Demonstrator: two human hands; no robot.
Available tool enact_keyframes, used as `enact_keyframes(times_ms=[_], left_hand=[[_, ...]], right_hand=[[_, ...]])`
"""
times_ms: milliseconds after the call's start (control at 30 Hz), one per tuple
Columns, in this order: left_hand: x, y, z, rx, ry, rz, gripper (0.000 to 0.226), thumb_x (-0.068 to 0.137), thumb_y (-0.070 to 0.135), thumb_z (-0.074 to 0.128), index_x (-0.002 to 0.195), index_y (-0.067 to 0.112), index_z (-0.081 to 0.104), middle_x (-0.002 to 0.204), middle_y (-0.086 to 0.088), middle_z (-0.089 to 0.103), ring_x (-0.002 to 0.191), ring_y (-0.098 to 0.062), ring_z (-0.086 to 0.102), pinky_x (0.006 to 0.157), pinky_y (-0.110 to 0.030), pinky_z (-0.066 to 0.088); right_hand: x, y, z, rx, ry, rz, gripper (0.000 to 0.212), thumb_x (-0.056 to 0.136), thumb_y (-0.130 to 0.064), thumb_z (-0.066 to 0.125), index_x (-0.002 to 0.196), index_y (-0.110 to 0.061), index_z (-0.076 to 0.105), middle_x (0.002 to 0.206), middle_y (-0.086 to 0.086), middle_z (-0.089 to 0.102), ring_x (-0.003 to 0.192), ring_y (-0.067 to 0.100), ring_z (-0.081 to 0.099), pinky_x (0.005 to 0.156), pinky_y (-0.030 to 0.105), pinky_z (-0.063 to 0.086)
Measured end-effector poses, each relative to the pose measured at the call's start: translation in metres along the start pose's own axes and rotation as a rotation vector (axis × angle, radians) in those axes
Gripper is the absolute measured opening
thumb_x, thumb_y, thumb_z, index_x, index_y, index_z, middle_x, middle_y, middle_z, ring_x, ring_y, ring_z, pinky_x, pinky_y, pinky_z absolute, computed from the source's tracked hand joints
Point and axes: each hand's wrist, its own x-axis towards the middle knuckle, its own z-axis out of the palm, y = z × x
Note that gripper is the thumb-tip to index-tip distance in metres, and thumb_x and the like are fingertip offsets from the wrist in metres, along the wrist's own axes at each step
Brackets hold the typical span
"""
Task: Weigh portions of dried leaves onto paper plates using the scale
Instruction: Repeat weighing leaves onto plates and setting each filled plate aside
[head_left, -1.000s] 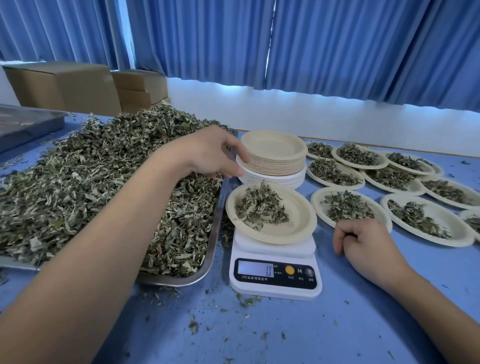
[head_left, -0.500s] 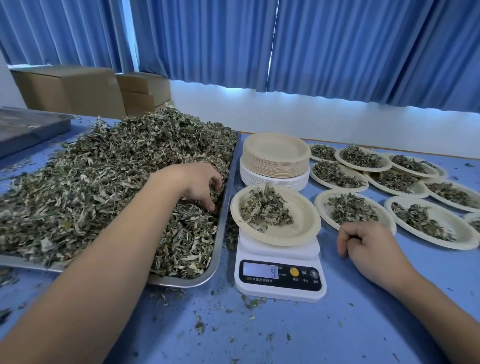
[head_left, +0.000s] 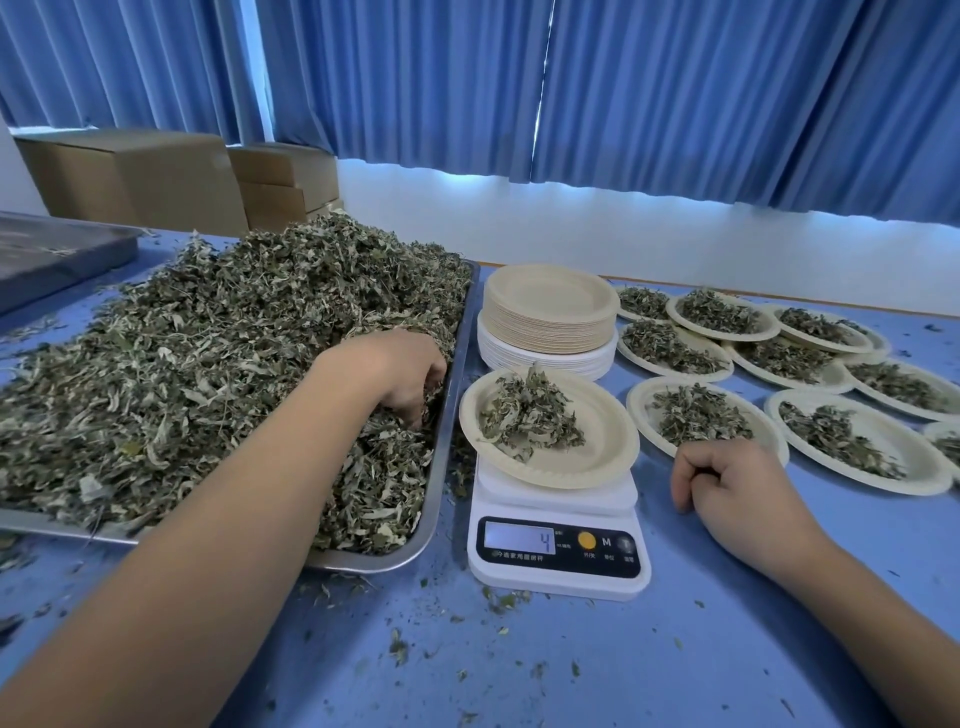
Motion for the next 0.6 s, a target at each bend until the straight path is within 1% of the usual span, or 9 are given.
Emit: enact_keyframes(times_ms=[67, 100, 167, 233, 333, 367, 433, 533, 600], left_hand=[[-0.001, 0.002, 0.002, 0.033, 0.045, -0.019, 0.019, 0.082, 0.012, 0.081, 0.085, 0.013, 0.063, 0.093, -0.004, 0.067, 0.082, -0.025, 0.062, 0.072, -0.036, 0.051], [-0.003, 0.004, 0.002, 0.046, 0.096, -0.035, 0.02, 0.085, 0.009, 0.076, 0.078, 0.014, 0.059, 0.09, -0.003, 0.066, 0.084, -0.026, 0.063, 0.075, -0.038, 0.051], [-0.007, 0.008, 0.001, 0.068, 0.194, -0.063, 0.017, 0.09, 0.001, 0.063, 0.078, 0.011, 0.056, 0.092, -0.003, 0.066, 0.091, -0.03, 0.066, 0.087, -0.047, 0.052], [-0.013, 0.012, -0.006, 0.065, 0.243, -0.097, 0.018, 0.088, -0.004, 0.057, 0.078, 0.011, 0.056, 0.091, -0.001, 0.065, 0.095, -0.031, 0.064, 0.099, -0.057, 0.044], [-0.023, 0.015, -0.027, 0.007, 0.295, -0.134, 0.015, 0.083, 0.003, 0.072, 0.079, 0.016, 0.066, 0.088, 0.002, 0.066, 0.094, -0.029, 0.06, 0.105, -0.064, 0.032], [-0.025, 0.015, -0.033, -0.015, 0.31, -0.136, 0.014, 0.081, 0.005, 0.076, 0.081, 0.017, 0.068, 0.088, 0.001, 0.067, 0.092, -0.029, 0.06, 0.104, -0.064, 0.033], [-0.03, 0.015, -0.039, -0.053, 0.336, -0.111, 0.015, 0.08, 0.005, 0.076, 0.08, 0.018, 0.068, 0.085, 0.0, 0.067, 0.086, -0.028, 0.061, 0.098, -0.061, 0.042], [-0.035, 0.012, -0.041, -0.073, 0.357, -0.068, 0.019, 0.079, 0.003, 0.077, 0.077, 0.019, 0.068, 0.079, 0.001, 0.067, 0.076, -0.024, 0.064, 0.081, -0.045, 0.056], [-0.038, 0.011, -0.047, -0.116, 0.401, -0.043, 0.02, 0.078, 0.004, 0.078, 0.076, 0.02, 0.067, 0.078, 0.001, 0.067, 0.077, -0.024, 0.066, 0.081, -0.044, 0.058]], right_hand=[[0.0, 0.0, 0.0, -0.004, -0.003, 0.003, 0.055, 0.07, 0.022, 0.043, 0.053, -0.026, 0.063, 0.056, -0.001, 0.064, 0.048, 0.017, 0.052, 0.048, 0.032, 0.042], [0.0, 0.0, 0.0, -0.002, -0.003, 0.005, 0.055, 0.07, 0.022, 0.043, 0.053, -0.026, 0.063, 0.056, -0.001, 0.065, 0.047, 0.017, 0.051, 0.047, 0.032, 0.042], [0.0, -0.001, 0.0, -0.002, -0.002, 0.006, 0.055, 0.07, 0.022, 0.043, 0.053, -0.026, 0.063, 0.056, -0.001, 0.065, 0.048, 0.02, 0.052, 0.047, 0.032, 0.042], [0.0, -0.001, 0.001, 0.005, 0.002, 0.005, 0.056, 0.07, 0.022, 0.043, 0.052, -0.026, 0.062, 0.056, 0.0, 0.065, 0.047, 0.017, 0.051, 0.046, 0.029, 0.041], [0.0, 0.0, 0.0, 0.01, 0.004, 0.005, 0.056, 0.069, 0.022, 0.043, 0.051, -0.027, 0.062, 0.056, 0.0, 0.064, 0.046, 0.015, 0.051, 0.046, 0.028, 0.04], [0.0, 0.0, -0.001, 0.009, 0.002, 0.005, 0.057, 0.07, 0.023, 0.043, 0.051, -0.027, 0.062, 0.056, 0.0, 0.065, 0.048, 0.018, 0.052, 0.046, 0.03, 0.041], [0.0, 0.0, 0.0, 0.004, -0.003, 0.002, 0.056, 0.07, 0.022, 0.043, 0.052, -0.027, 0.063, 0.057, 0.0, 0.065, 0.049, 0.021, 0.053, 0.047, 0.033, 0.043], [0.001, 0.002, 0.0, 0.004, -0.011, -0.007, 0.056, 0.071, 0.023, 0.042, 0.052, -0.026, 0.063, 0.057, -0.001, 0.065, 0.052, 0.026, 0.055, 0.048, 0.037, 0.045], [0.001, 0.003, -0.001, 0.001, -0.014, -0.013, 0.056, 0.07, 0.023, 0.042, 0.051, -0.027, 0.062, 0.057, -0.001, 0.065, 0.052, 0.027, 0.055, 0.049, 0.038, 0.045]])
